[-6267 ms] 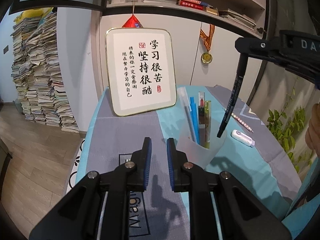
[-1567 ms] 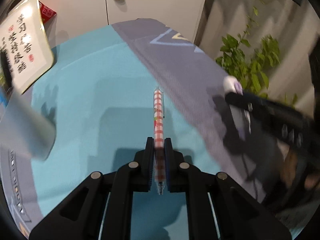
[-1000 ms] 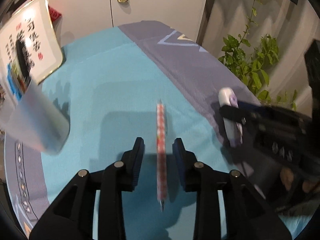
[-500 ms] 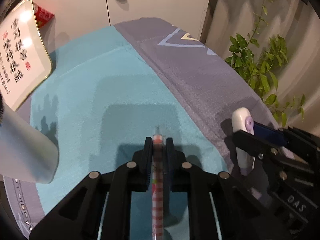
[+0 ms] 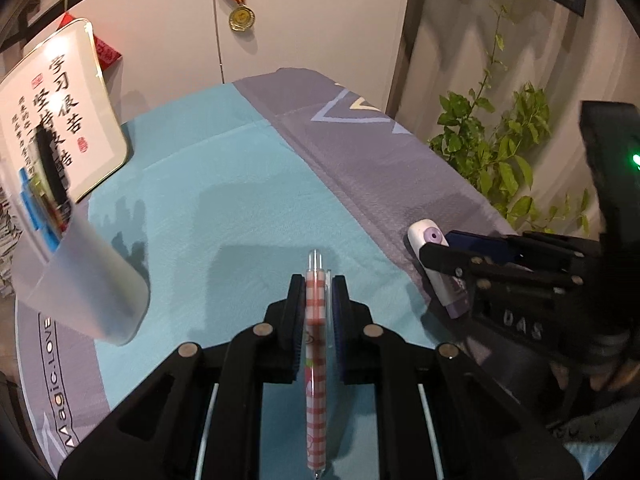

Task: Organize stationery
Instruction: 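Carry the pink checkered pen and eraser toward the clear cup with both grippers, then lower the pink checkered pen into the cup and open the left gripper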

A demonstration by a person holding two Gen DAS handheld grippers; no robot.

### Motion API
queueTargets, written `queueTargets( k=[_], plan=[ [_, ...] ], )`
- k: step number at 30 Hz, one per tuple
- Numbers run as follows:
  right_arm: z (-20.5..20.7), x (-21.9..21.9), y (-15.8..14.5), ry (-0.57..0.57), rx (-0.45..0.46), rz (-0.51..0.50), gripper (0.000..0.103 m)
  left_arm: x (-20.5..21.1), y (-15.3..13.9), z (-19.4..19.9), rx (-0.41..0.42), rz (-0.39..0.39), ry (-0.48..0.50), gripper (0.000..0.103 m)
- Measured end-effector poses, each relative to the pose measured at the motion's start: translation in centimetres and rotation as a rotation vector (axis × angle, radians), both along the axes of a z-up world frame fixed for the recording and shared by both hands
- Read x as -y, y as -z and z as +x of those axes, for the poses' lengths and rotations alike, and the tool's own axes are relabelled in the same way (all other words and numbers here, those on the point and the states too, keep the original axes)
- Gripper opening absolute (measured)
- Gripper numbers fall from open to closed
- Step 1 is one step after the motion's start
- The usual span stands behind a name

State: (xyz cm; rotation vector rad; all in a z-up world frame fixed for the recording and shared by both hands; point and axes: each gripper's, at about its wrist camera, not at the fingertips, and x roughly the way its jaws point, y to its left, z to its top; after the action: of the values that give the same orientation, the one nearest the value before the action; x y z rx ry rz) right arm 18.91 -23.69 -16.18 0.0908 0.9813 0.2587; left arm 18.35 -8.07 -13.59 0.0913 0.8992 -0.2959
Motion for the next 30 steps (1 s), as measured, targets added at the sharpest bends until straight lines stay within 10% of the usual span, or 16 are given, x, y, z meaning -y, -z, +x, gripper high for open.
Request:
queueTargets(
  k=[10,30],
  plan=[
    [2.9,-1.7,0.9,-0.004,-0.091,-0.103,0.027,-2.1,-1.8,-1.5,0.046,-0.043,-0.020,0.011],
    [-3.7,-5.7,-9.2,-0.091,0.251,-0.039,0.026,-7.6,-5.9,-6.3,0.157,-0.147,-0.101,0.011]
  ],
)
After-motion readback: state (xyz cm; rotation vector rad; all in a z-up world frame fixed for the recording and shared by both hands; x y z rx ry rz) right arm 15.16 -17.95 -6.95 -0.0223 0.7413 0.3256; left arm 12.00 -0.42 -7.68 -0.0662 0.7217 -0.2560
